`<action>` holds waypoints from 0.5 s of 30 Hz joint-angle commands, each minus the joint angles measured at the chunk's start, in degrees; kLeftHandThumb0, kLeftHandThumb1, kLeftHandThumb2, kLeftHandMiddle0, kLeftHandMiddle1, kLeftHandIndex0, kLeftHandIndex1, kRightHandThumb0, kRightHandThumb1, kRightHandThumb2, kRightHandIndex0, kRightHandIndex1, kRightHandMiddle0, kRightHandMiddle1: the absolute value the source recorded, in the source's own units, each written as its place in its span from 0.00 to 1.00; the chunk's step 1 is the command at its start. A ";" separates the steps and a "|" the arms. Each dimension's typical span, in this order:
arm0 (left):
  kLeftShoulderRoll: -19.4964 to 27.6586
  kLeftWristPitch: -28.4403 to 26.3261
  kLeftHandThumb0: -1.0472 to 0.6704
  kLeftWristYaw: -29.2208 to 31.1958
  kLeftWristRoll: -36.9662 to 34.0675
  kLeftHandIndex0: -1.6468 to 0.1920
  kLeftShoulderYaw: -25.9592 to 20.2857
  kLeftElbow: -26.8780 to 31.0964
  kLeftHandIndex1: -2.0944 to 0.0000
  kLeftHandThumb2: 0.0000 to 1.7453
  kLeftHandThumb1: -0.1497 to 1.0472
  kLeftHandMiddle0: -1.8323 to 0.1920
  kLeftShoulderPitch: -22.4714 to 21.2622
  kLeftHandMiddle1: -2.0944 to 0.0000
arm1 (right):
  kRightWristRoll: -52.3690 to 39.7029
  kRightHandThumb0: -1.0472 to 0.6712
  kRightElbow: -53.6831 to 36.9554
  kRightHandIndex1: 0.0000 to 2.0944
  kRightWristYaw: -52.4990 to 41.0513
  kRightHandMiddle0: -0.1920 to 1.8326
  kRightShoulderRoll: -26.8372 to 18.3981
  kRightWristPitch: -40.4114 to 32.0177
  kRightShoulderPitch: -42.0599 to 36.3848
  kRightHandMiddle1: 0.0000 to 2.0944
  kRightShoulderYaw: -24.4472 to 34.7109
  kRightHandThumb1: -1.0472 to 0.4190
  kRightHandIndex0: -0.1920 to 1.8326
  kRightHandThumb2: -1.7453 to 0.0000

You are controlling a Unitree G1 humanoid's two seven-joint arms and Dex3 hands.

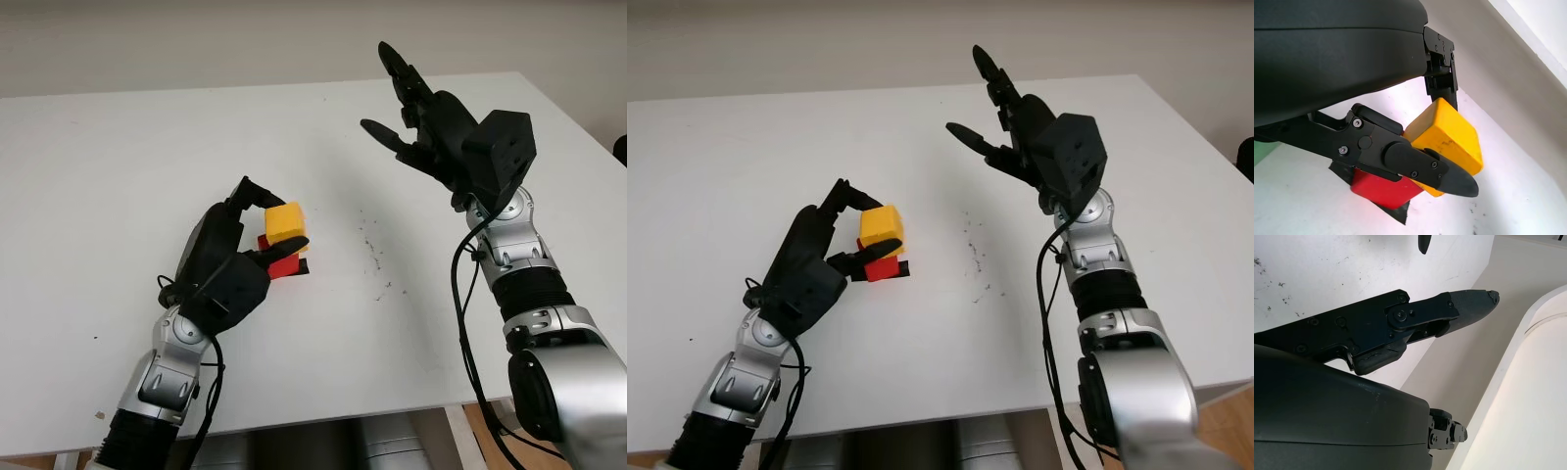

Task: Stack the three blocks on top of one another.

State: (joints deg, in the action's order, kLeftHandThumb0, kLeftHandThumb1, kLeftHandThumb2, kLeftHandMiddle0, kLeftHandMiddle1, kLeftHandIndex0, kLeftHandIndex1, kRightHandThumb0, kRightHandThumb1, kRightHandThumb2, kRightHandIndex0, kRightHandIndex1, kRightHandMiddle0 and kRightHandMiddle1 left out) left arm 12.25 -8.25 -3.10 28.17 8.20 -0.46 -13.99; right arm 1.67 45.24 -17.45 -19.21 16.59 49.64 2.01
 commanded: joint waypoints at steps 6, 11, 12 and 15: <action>0.40 -0.55 0.46 -1.92 1.06 0.72 -0.42 0.58 0.24 0.03 0.99 0.84 1.40 0.97 | -0.63 0.15 -0.20 0.03 -0.30 0.09 -0.07 0.36 0.19 0.02 0.45 0.00 0.01 0.90; 1.03 0.44 0.45 -4.24 1.94 0.72 -0.84 -0.17 0.22 0.03 0.99 0.83 0.74 0.97 | -0.29 0.15 -0.08 0.03 -0.03 0.09 -0.06 0.74 0.08 0.03 0.22 0.00 0.01 0.90; 1.06 0.37 0.44 -4.52 2.05 0.72 -0.90 -0.26 0.22 0.03 0.99 0.83 0.59 0.97 | -0.26 0.15 -0.02 0.03 -0.04 0.09 -0.07 0.79 0.10 0.02 0.19 0.00 0.01 0.90; 1.32 0.15 0.44 -5.34 2.91 0.72 -0.75 -0.67 0.22 0.03 0.99 0.83 0.04 0.97 | -0.18 0.15 -0.14 0.03 0.19 0.10 0.04 0.61 0.08 0.03 0.18 0.00 0.01 0.90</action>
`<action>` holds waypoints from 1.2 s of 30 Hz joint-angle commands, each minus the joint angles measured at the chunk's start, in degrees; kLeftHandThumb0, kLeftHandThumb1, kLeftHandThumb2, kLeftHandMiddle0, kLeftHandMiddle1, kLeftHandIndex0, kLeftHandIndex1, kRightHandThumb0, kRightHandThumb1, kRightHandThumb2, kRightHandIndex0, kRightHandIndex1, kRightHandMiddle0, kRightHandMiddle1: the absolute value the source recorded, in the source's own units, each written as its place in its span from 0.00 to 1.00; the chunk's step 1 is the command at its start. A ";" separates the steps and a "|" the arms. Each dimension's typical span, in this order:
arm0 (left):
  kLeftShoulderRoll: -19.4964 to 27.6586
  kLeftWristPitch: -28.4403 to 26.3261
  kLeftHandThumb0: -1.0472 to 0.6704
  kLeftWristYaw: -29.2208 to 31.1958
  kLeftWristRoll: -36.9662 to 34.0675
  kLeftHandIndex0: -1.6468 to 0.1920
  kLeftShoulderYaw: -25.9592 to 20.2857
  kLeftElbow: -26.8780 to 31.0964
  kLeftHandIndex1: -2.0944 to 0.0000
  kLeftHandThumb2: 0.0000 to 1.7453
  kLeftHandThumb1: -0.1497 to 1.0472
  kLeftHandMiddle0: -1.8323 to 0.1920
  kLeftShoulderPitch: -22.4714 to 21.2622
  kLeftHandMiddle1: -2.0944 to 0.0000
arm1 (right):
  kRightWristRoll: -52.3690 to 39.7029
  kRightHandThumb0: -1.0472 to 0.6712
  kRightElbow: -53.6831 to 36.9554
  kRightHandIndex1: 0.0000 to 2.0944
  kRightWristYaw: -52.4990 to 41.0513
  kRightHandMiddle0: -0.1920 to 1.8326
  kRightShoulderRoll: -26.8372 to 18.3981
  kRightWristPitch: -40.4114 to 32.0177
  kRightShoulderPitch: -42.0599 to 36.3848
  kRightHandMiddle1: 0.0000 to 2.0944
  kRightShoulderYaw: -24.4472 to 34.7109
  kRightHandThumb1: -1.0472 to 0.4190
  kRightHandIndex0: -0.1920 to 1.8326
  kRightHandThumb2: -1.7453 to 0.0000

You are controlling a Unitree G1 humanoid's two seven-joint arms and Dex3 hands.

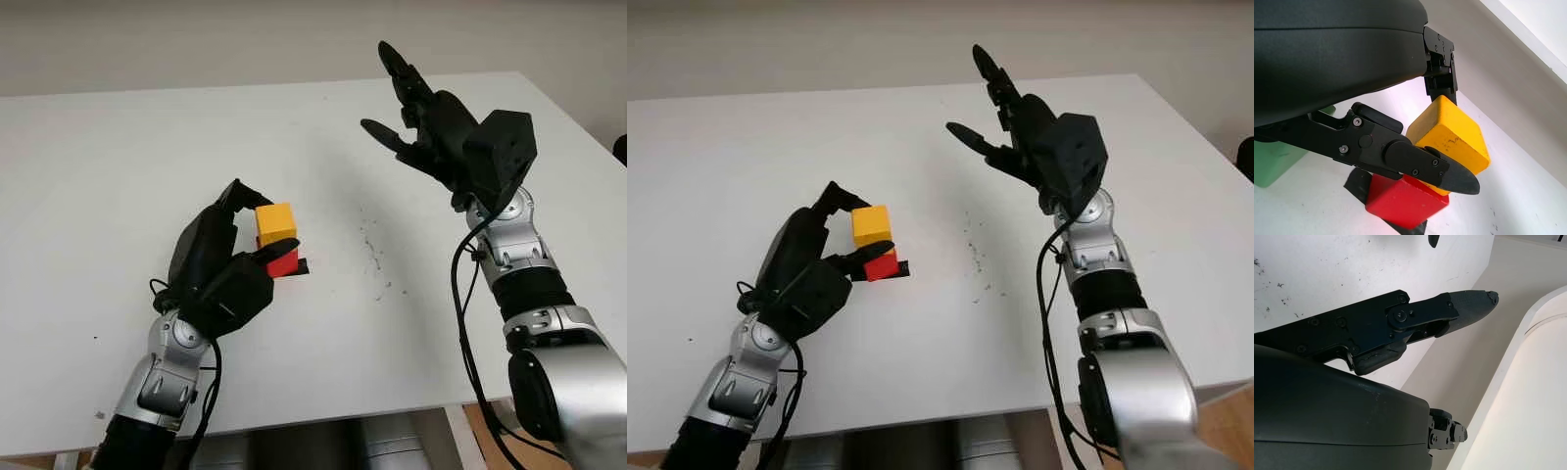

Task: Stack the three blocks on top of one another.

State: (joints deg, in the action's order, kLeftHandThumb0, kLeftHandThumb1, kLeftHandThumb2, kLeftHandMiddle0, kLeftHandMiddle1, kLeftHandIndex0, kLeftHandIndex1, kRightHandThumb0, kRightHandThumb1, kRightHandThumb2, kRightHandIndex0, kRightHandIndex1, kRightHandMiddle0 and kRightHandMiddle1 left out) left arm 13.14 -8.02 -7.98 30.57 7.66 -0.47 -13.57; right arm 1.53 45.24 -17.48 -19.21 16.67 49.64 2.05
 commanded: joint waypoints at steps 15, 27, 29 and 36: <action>-0.52 -0.36 0.44 -1.63 0.52 0.72 0.02 -1.39 0.24 0.03 1.00 0.83 -1.15 0.97 | 0.48 0.14 -0.68 0.03 0.48 0.10 -0.08 0.04 -0.18 0.03 -0.05 0.00 0.01 0.89; -1.30 0.02 0.42 0.77 -2.13 0.70 0.63 -0.81 0.26 0.04 1.00 0.83 -0.76 0.97 | 0.58 0.14 -0.40 0.03 0.70 0.10 -0.07 0.59 -0.21 0.03 -0.08 0.00 0.01 0.90; -1.25 0.09 0.42 0.94 -1.87 0.71 0.83 -0.54 0.26 0.04 1.00 0.83 -0.71 0.97 | 0.44 0.14 -0.43 0.03 0.75 0.10 0.01 0.28 -0.20 0.03 0.02 0.00 0.01 0.90; -1.30 0.04 0.42 1.28 -1.78 0.71 0.83 0.23 0.24 0.04 1.00 0.83 -0.56 0.97 | 0.39 0.15 -0.17 0.02 0.55 0.09 0.05 0.91 -0.17 0.02 -0.03 0.00 0.01 0.90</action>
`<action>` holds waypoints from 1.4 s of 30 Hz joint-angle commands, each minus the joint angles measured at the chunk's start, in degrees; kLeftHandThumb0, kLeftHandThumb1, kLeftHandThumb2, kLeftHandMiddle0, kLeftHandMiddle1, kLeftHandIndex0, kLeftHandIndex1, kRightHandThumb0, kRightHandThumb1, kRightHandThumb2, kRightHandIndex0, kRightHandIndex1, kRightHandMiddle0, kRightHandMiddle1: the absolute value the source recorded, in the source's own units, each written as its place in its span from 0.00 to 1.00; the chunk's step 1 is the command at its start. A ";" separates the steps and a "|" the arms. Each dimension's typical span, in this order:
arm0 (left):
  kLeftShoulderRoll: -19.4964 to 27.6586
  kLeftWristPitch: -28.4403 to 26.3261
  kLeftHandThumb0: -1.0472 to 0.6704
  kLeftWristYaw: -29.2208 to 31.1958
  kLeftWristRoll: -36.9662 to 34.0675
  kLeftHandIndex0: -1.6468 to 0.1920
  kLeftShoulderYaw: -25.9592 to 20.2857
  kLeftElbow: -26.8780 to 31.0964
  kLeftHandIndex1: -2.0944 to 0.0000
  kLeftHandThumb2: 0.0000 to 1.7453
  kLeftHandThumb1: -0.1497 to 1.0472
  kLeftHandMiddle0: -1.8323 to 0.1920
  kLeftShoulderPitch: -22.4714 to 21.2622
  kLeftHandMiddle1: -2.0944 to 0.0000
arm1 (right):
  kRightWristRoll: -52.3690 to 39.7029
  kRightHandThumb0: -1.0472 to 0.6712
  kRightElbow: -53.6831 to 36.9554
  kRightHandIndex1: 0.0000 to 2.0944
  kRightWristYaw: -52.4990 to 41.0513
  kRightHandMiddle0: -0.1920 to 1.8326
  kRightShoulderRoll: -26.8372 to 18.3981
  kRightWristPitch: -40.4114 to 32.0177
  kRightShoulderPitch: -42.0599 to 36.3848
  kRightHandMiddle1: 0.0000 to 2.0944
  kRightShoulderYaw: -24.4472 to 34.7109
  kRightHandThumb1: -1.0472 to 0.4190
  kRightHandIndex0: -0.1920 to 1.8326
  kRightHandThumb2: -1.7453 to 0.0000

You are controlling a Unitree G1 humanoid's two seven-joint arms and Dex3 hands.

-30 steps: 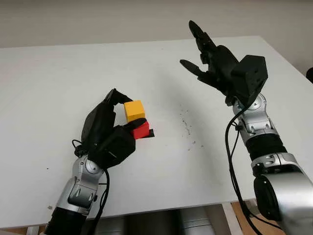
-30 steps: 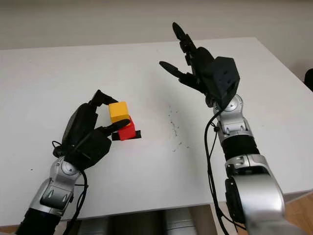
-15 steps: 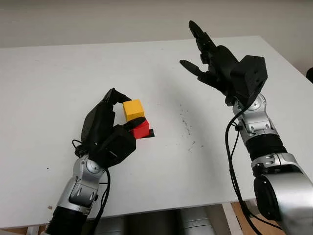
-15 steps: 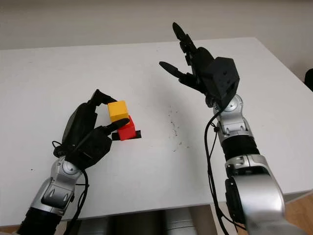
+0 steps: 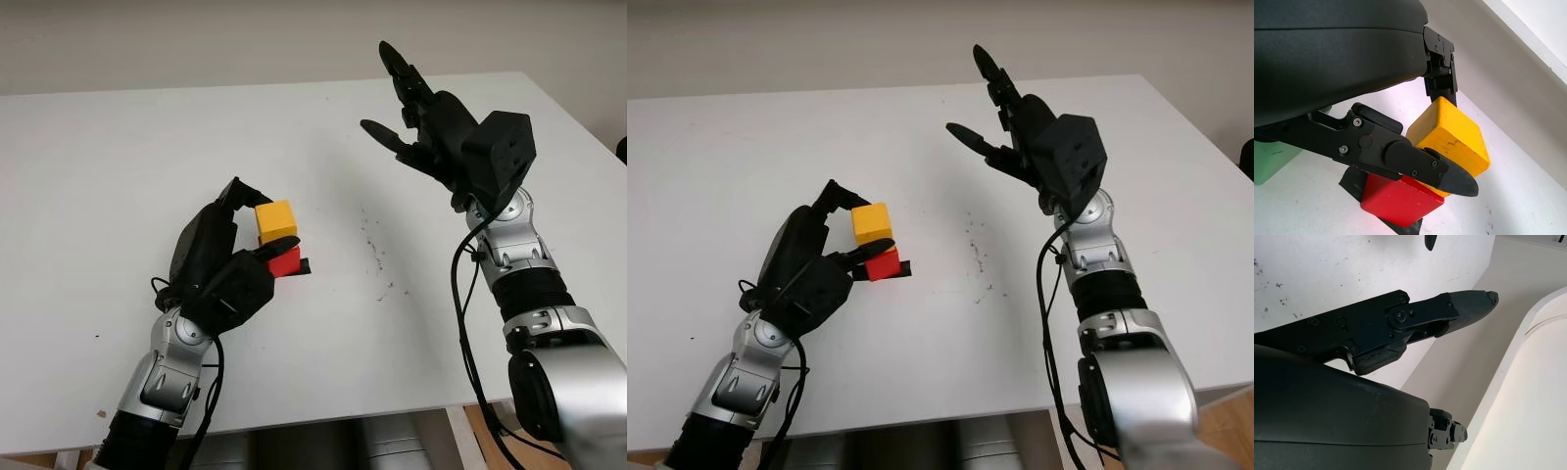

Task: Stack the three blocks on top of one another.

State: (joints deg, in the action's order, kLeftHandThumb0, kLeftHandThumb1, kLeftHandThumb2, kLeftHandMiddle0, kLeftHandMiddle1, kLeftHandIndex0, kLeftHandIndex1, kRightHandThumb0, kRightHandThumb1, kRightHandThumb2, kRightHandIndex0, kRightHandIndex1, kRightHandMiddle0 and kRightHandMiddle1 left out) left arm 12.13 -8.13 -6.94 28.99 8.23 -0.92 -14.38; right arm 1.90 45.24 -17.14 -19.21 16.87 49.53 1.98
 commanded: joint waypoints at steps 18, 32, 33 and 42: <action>3.68 -9.02 0.13 2.89 14.94 0.98 5.43 3.58 0.99 0.03 0.99 1.00 0.18 1.00 | -0.11 0.14 -0.72 0.03 0.10 0.10 -0.12 -0.21 -0.03 0.03 0.12 0.00 0.02 0.90; 4.17 -8.62 0.09 9.34 9.25 1.00 1.83 14.15 1.00 0.03 0.98 1.00 3.15 1.00 | 0.01 0.15 -0.23 0.03 -0.01 0.10 -0.15 0.47 0.08 0.03 0.06 0.00 0.01 0.90; 4.19 -8.34 0.08 9.97 8.13 1.00 1.25 15.61 1.00 0.03 0.98 1.00 3.63 1.00 | 0.05 0.15 -0.16 0.03 0.04 0.10 -0.15 0.52 0.09 0.03 0.05 0.00 0.02 0.90; 4.37 -5.07 0.05 18.38 -13.47 1.00 -12.74 31.90 1.00 0.03 0.99 1.00 6.60 1.00 | -0.15 0.15 0.40 0.02 -0.04 0.10 -0.05 -0.01 0.48 0.03 0.20 0.00 0.01 0.90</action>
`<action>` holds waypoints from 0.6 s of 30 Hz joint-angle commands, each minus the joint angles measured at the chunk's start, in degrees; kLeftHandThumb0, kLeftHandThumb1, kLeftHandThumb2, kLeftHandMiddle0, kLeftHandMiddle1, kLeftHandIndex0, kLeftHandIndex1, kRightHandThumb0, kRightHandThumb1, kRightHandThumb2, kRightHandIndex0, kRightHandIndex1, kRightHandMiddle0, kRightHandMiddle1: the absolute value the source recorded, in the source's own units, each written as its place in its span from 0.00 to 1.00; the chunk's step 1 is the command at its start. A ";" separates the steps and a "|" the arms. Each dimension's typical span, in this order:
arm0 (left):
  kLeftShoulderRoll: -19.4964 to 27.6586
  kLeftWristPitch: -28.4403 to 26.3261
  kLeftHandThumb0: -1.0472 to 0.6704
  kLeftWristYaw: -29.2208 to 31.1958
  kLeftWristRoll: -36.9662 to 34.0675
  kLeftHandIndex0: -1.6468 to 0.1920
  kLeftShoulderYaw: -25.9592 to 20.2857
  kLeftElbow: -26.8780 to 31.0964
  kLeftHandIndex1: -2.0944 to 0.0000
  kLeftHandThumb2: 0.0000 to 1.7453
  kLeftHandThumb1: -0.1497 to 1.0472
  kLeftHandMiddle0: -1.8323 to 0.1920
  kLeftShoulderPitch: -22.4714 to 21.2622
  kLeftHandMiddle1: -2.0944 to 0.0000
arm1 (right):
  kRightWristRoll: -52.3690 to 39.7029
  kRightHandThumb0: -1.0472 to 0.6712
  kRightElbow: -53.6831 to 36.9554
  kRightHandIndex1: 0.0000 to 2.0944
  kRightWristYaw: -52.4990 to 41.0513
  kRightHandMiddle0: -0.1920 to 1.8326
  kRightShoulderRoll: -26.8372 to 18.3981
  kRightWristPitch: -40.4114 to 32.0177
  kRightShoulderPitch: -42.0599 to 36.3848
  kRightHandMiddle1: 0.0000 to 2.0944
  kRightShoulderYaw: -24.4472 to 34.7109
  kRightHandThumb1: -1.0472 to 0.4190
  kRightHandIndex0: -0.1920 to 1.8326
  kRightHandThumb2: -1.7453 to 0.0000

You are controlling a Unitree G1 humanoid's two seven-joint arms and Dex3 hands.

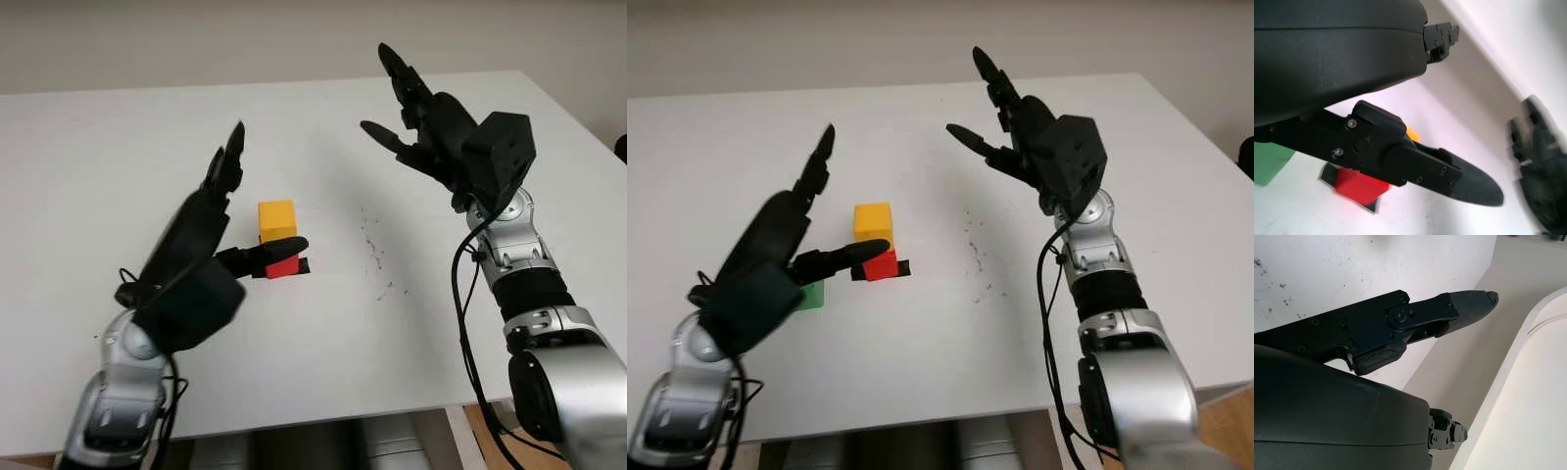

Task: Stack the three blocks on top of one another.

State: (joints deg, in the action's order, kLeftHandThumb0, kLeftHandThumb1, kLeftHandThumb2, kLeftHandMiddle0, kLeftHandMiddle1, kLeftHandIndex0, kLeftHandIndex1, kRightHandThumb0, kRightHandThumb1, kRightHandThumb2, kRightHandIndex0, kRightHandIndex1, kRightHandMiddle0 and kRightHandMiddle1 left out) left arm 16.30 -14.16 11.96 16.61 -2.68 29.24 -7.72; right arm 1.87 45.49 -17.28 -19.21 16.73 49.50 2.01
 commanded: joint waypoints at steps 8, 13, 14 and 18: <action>3.28 4.63 0.07 -7.15 -0.33 0.90 -11.36 0.68 0.95 0.02 0.96 0.90 -0.35 0.95 | -0.19 0.15 0.05 0.02 -0.50 0.09 -0.21 0.72 0.54 0.02 0.10 0.00 0.01 0.90; 11.88 2.64 0.09 -2.82 4.07 0.83 -15.09 -0.76 0.93 0.02 0.91 0.86 3.08 0.94 | -0.44 0.15 -0.01 0.02 -0.89 0.09 -0.42 0.63 0.58 0.02 0.41 0.00 0.01 0.90; 13.92 2.49 0.08 -1.28 4.85 0.82 -15.76 -1.06 0.94 0.02 0.91 0.86 4.39 0.95 | -0.61 0.15 -0.04 0.02 -1.01 0.09 -0.40 0.52 0.60 0.02 0.52 0.00 0.01 0.90; 19.27 1.72 0.08 3.73 7.38 0.81 -16.54 -1.71 0.95 0.03 0.90 0.90 9.10 0.98 | -0.65 0.15 -0.17 0.02 -1.33 0.09 -0.57 0.22 0.75 0.02 0.47 0.00 0.00 0.90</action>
State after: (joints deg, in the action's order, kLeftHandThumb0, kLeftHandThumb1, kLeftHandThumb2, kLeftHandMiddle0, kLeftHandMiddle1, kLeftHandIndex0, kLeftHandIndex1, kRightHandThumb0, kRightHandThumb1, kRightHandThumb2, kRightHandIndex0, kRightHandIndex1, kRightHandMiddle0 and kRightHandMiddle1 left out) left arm 34.19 -12.49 14.88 23.41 -18.93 27.66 0.27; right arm 1.49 45.61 -18.53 -19.33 16.80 49.51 2.16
